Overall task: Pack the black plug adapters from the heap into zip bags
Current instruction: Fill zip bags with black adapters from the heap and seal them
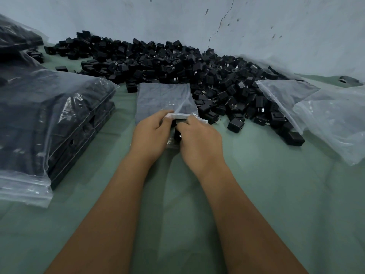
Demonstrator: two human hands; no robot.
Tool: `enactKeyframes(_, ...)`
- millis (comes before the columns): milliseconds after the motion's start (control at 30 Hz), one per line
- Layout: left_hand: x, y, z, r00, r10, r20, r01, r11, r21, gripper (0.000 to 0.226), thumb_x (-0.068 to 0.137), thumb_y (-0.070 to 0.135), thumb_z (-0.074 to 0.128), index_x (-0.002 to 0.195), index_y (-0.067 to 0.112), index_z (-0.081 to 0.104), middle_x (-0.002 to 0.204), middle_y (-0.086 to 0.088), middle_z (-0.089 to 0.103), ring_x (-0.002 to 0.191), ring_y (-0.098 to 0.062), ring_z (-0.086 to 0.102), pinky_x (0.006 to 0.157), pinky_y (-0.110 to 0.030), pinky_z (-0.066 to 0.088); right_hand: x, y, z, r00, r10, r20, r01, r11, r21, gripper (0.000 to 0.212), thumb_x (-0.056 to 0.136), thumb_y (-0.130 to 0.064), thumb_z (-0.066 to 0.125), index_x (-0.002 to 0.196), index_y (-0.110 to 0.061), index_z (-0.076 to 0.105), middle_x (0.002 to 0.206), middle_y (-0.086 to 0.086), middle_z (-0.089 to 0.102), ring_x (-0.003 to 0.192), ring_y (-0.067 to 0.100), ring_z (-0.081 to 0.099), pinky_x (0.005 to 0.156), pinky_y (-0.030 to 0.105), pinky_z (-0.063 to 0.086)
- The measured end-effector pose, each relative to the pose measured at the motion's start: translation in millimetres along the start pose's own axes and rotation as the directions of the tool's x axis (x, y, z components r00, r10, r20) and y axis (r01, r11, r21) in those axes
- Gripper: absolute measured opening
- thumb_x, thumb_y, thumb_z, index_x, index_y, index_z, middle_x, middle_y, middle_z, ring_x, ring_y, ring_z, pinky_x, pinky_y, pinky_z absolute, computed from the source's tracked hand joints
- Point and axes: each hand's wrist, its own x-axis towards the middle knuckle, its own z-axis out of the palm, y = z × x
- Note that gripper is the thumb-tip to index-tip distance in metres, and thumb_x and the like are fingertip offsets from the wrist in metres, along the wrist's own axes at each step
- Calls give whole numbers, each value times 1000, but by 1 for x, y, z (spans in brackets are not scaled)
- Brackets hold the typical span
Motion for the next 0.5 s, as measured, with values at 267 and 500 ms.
enactKeyframes(267, -3, 3, -1, 1000, -2, 7, 2, 1000, -1, 29, 102, 31, 42, 112, 31, 69, 97, 7, 71, 94, -11, 62, 88, -35, 49, -1, -8, -3, 998, 54, -25, -54, 998, -25, 15, 81, -12, 56, 92, -12, 66, 93, 7, 62, 78, 26, 61, 59, 29, 29)
enactKeyframes(500, -1, 1, -1, 1000, -13, 16, 14, 1000, -12, 30, 103, 30, 41, 109, 29, 70, 92, 10, 71, 89, -6, 62, 77, -23, 45, -4, -17, -8, 994, 113, -1, -112, 991, 71, 16, 85, -26, 47, 81, -20, 62, 80, 4, 61, 63, 24, 54, 46, 23, 12)
